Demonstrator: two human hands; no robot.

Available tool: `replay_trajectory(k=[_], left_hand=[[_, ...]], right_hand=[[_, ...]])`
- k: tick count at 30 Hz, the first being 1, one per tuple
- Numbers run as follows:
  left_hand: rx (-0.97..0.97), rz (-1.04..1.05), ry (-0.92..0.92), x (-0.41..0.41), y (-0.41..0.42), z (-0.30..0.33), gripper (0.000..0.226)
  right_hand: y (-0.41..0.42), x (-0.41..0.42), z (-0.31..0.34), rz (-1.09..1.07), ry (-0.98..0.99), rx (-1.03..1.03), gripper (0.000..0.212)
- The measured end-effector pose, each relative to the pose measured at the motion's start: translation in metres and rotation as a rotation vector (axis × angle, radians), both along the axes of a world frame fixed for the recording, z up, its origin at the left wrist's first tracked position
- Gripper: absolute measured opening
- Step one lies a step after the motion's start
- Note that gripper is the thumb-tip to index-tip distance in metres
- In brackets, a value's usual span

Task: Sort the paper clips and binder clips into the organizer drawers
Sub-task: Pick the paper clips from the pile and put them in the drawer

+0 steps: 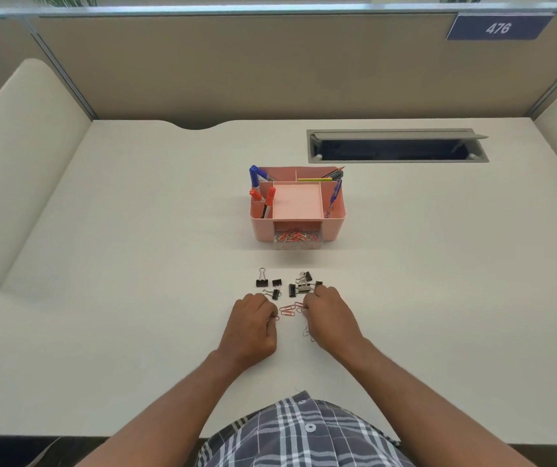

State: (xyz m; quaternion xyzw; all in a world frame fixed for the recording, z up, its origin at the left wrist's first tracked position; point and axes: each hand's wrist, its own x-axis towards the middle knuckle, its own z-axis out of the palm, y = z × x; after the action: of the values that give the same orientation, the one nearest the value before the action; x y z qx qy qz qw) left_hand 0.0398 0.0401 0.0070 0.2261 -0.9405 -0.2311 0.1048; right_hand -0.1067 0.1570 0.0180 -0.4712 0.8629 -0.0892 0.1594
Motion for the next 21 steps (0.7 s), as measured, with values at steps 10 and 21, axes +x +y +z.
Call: replay_trajectory(k=[10,21], left_hand=[[-0.024,-0.008,-0.038,-0.010,0.005,0.002,0.011],[-0.024,0.037,-0.042,-0.012,0.010,-0.004,0.014]], right_hand=[[0.001,-0.003,0.000,0.027,-0.023,-0.013,0.014],[-0.001,-0.010,0.000,-0.013,-0.059,-0.144,0.014]])
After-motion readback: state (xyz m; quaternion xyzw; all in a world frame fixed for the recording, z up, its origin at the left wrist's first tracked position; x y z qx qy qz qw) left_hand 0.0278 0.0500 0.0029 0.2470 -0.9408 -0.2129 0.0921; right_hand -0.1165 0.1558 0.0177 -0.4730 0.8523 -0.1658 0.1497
